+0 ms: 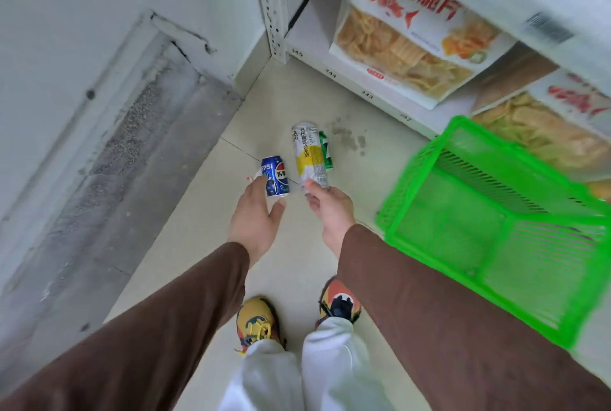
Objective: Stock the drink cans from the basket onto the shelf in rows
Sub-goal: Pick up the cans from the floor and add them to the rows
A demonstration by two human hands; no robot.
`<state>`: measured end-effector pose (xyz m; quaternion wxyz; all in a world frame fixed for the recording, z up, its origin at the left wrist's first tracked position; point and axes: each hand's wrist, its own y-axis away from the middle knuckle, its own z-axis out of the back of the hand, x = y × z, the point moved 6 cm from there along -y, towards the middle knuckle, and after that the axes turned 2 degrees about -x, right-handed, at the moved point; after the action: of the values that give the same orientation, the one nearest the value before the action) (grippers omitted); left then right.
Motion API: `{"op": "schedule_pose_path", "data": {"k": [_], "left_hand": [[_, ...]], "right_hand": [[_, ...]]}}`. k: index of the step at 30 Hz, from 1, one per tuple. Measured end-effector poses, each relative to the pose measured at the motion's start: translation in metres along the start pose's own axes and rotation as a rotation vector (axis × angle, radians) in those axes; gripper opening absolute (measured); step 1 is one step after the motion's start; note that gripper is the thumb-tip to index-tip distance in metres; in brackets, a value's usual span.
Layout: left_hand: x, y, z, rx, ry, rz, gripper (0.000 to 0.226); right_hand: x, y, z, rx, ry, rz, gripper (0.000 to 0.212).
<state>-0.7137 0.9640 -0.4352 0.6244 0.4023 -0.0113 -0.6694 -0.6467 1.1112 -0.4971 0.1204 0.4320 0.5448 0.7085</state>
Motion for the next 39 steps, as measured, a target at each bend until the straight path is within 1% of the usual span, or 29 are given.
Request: {"op": "schedule_pose_path", "data": {"k": [3,6,10,12,14,16,19,21,23,25,28,32,35,39], "left_hand": [[-0.063,0.042,0.053,0.000,0.043,-0.042,0.054],[-0.135,0.087,0.113,-0.004,0.063,-0.123,0.051],[-0.244,0.147,0.200,-0.051,0.118,-0.285,0.055],[-0.291,0.177,0.240,-0.082,0.133,-0.369,0.058],[-0.330,0.202,0.275,-0.110,0.151,-0.441,0.058],[-0.365,0.224,0.304,-0.133,0.150,-0.508,0.059],[-0.413,0.247,0.336,-0.170,0.135,-0.609,0.057],[-0.441,0.257,0.350,-0.195,0.127,-0.673,0.056],[-0.468,0.262,0.356,-0.197,0.130,-0.727,0.054],[-0.494,0.262,0.357,-0.187,0.128,-0.772,0.051],[-0.530,0.254,0.354,-0.163,0.124,-0.792,0.053],[-0.568,0.241,0.345,-0.144,0.079,-0.809,0.058],[-0.594,0.231,0.341,-0.147,0.054,-0.826,0.059],[-0.617,0.221,0.338,-0.160,-0.002,-0.852,0.060]], "right_hand": [[0.060,0.087,0.014,0.111,-0.155,0.011,0.011],[0.124,0.178,0.033,0.191,-0.273,0.073,0.009],[0.215,0.296,0.059,0.320,-0.375,0.211,0.018],[0.253,0.352,0.070,0.364,-0.425,0.265,0.032],[0.286,0.401,0.080,0.396,-0.439,0.323,0.044],[0.315,0.446,0.089,0.430,-0.433,0.394,0.048],[0.356,0.501,0.104,0.457,-0.363,0.530,0.039],[0.379,0.527,0.113,0.459,-0.274,0.622,0.038],[0.401,0.542,0.123,0.427,-0.170,0.706,0.042],[0.424,0.550,0.133,0.355,-0.073,0.775,0.044],[0.464,0.552,0.153,0.185,0.042,0.898,0.050],[0.518,0.538,0.179,-0.062,0.209,1.027,0.049],[0.544,0.512,0.192,-0.207,0.280,1.035,0.053],[0.560,0.480,0.200,-0.345,0.378,1.025,0.065]]}}
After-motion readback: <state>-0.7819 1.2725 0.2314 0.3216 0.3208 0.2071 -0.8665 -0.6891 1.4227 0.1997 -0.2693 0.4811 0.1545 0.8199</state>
